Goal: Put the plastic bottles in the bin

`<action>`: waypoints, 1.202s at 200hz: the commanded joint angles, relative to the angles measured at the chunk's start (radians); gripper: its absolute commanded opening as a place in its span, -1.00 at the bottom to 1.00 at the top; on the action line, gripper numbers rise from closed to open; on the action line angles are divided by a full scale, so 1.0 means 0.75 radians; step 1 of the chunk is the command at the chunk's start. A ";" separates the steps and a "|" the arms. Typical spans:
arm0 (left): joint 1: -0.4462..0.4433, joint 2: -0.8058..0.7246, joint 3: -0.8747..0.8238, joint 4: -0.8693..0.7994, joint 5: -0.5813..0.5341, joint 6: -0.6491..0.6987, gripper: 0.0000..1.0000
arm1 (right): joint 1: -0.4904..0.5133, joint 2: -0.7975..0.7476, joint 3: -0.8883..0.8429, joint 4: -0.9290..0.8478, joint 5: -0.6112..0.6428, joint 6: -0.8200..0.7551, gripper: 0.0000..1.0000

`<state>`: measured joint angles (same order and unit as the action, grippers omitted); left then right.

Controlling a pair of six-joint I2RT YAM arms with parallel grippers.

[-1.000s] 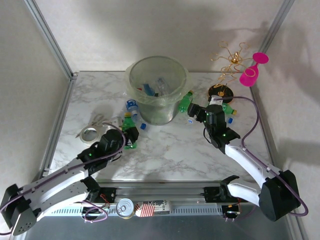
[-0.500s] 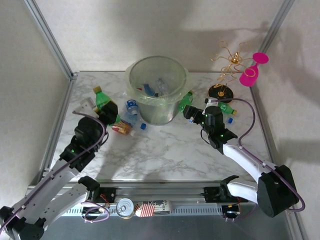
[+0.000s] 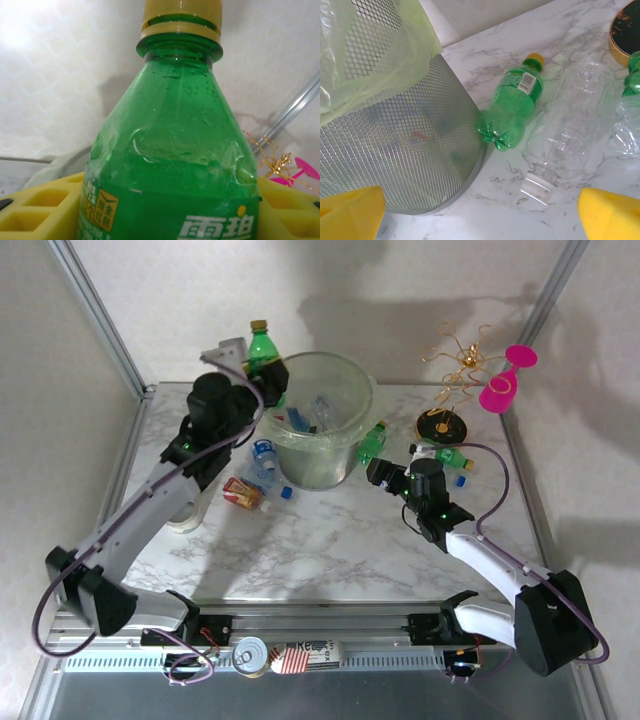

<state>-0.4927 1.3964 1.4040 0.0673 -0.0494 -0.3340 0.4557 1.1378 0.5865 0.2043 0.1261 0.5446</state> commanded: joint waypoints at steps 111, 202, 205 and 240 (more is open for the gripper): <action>-0.102 0.647 0.641 -0.503 0.016 0.249 -0.04 | -0.023 -0.144 -0.035 -0.089 0.050 0.000 0.98; -0.171 0.710 0.709 -0.559 -0.188 0.323 0.56 | -0.038 -0.196 -0.048 -0.125 0.070 -0.010 0.98; -0.173 0.706 0.711 -0.558 -0.188 0.323 0.59 | -0.039 -0.194 -0.048 -0.124 0.071 -0.009 0.98; -0.195 0.653 0.709 -0.534 -0.197 0.323 0.85 | -0.043 -0.186 -0.046 -0.112 0.056 -0.007 0.98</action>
<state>-0.6216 1.9381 1.9041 -0.3412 -0.1638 -0.0990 0.4316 1.0069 0.5652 0.1139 0.1604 0.5434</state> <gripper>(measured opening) 0.888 0.988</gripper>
